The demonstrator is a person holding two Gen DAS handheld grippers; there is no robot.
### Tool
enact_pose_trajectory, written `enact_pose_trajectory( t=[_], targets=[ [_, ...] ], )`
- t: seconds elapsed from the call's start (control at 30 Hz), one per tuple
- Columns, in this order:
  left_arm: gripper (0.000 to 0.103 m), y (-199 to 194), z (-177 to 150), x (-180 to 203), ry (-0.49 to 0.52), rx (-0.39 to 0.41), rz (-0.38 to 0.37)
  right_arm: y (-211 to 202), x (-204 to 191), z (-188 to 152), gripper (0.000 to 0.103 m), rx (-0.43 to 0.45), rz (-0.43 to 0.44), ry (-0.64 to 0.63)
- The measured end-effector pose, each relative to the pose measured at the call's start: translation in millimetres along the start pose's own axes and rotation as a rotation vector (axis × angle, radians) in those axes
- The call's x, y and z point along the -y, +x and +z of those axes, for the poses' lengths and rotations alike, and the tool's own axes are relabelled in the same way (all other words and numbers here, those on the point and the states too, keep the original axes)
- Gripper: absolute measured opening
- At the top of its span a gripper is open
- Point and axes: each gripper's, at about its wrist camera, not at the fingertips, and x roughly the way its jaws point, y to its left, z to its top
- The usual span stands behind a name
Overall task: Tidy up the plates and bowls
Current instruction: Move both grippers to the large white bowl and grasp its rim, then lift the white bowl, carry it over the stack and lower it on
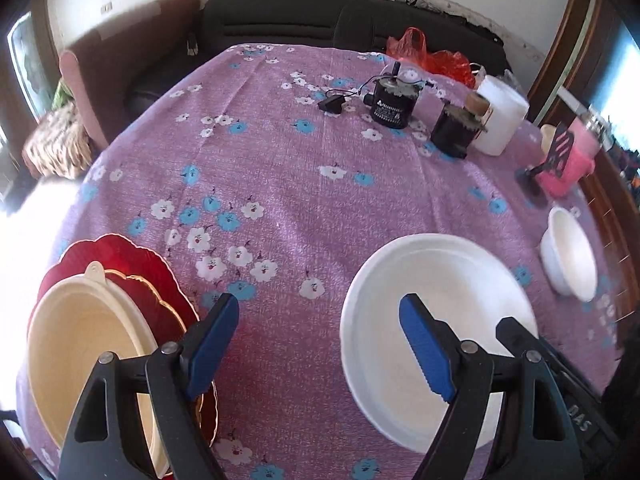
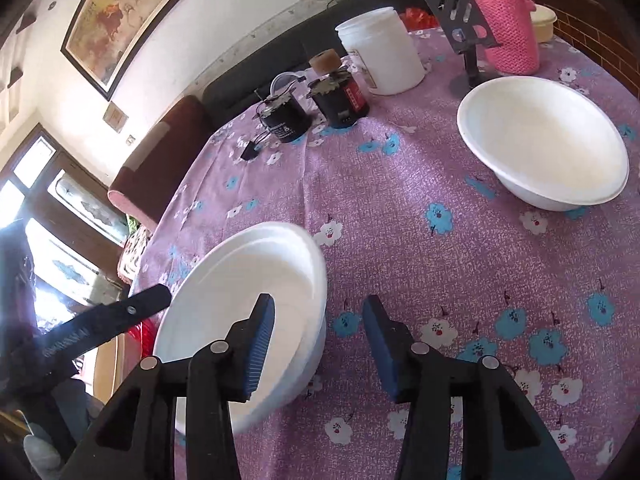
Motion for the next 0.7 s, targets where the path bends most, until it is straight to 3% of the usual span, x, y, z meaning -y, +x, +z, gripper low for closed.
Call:
enact_pose_trajectory(
  t=[0.1, 0.23, 0.3, 0.37, 0.5, 0.7],
  targets=[
    [0.082, 11.7, -3.3, 3.2, 0.008, -0.035, 0.007, 4.8, -2.5, -5.3, 0.048, -0.021, -0.01, -0.022],
    [0.082, 25.2, -11.8, 10.0, 0.025, -0.098, -0.041, 11.9, -6.8, -11.0, 0.025, -0.048, -0.056, -0.051],
    [0.074, 28.4, -17.7, 17.1, 0.047, -0.124, -0.072, 13.2, -5.1, -14.8, 0.016, -0.052, -0.059, -0.049],
    [0.021, 30.0, -23.8, 25.6, 0.084, -0.144, -0.093, 13.8, -2.9, -15.7, 0.012, -0.05, -0.064, -0.046],
    [0.014, 20.5, -30.8, 24.8, 0.092, -0.115, -0.073, 8.0, -2.6, -14.0, 0.011, -0.011, -0.08, -0.051],
    [0.014, -26.6, -40.7, 6.5, 0.082, 0.001, -0.059, -12.8, -26.3, -16.9, 0.011, 0.075, 0.004, -0.12]
  ],
)
